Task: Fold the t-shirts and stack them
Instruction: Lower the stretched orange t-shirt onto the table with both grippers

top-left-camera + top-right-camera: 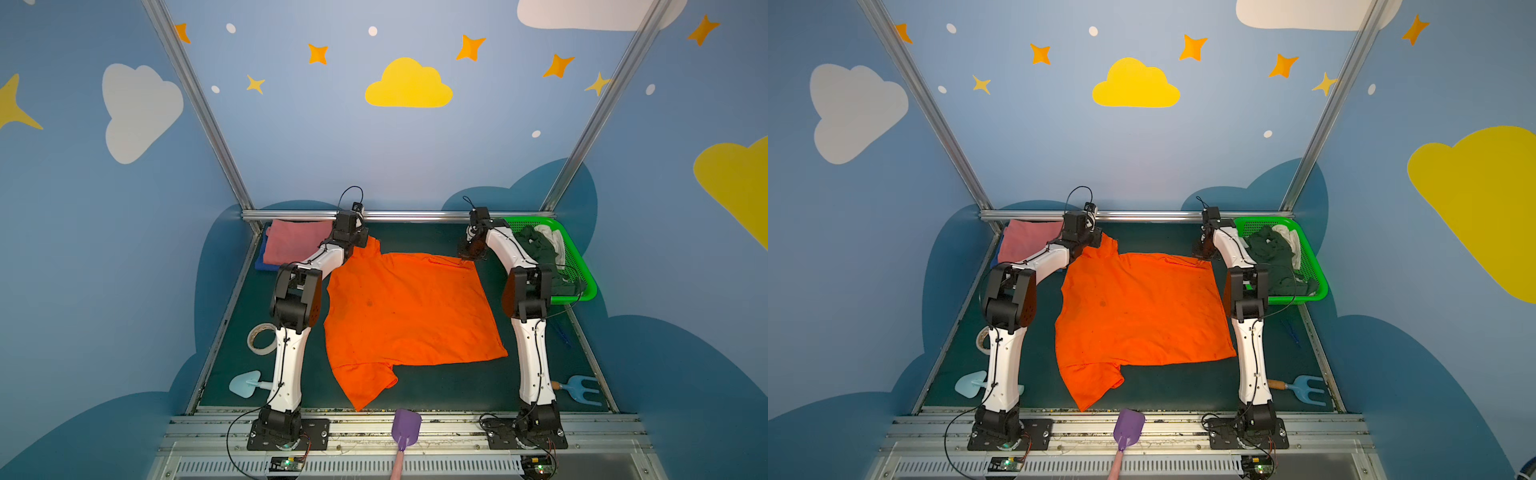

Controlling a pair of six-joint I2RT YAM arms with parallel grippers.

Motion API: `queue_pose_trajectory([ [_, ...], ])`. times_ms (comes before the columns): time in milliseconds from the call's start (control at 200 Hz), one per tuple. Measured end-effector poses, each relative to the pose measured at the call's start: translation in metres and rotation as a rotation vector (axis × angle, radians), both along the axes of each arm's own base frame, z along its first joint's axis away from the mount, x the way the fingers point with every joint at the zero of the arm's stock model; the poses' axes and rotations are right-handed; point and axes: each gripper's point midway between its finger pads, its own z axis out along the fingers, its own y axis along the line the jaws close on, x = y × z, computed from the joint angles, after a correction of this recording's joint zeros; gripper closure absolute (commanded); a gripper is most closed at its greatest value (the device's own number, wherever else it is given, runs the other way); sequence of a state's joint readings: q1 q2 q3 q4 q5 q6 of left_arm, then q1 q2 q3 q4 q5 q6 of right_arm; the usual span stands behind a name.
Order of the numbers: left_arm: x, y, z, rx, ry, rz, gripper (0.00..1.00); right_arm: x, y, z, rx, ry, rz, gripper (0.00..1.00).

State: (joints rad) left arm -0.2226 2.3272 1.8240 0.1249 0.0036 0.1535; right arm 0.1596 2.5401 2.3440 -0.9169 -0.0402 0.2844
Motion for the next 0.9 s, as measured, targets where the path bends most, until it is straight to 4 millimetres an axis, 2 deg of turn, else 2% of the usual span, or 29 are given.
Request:
queue_pose_trajectory([
  [165,0.019,0.004,0.026,-0.043,-0.077,0.038,0.95,0.009,-0.01,0.004,0.002,-0.03,-0.052,1.0],
  [250,0.029,0.01,0.032,-0.069,-0.099,0.058,0.95,0.015,-0.017,0.007,0.012,-0.051,-0.081,1.0],
  [300,0.035,0.014,0.034,-0.081,-0.108,0.068,0.95,0.02,-0.02,0.011,0.019,-0.067,-0.099,0.92],
  [390,0.045,0.017,0.031,-0.098,-0.114,0.083,0.95,0.03,-0.026,0.021,0.04,-0.101,-0.133,0.93],
  [531,0.053,0.023,0.011,-0.117,-0.093,0.121,0.94,0.047,-0.033,0.037,0.086,-0.161,-0.187,0.8],
  [581,0.054,0.026,0.002,-0.128,-0.082,0.139,0.89,0.05,-0.036,0.04,0.106,-0.172,-0.205,0.77],
  [626,0.055,0.027,-0.004,-0.133,-0.072,0.15,0.76,0.053,-0.037,0.041,0.125,-0.18,-0.219,0.77],
  [691,0.056,0.029,-0.012,-0.151,-0.057,0.17,0.72,0.056,-0.04,0.041,0.151,-0.184,-0.236,0.71],
  [721,0.056,0.031,-0.013,-0.158,-0.053,0.179,0.66,0.057,-0.039,0.041,0.164,-0.186,-0.241,0.67],
  [816,0.058,0.034,-0.007,-0.182,-0.064,0.201,0.39,0.061,-0.04,0.043,0.193,-0.198,-0.248,0.69],
  [901,0.061,0.037,0.004,-0.199,-0.089,0.215,0.34,0.064,-0.038,0.046,0.217,-0.208,-0.241,0.67],
])
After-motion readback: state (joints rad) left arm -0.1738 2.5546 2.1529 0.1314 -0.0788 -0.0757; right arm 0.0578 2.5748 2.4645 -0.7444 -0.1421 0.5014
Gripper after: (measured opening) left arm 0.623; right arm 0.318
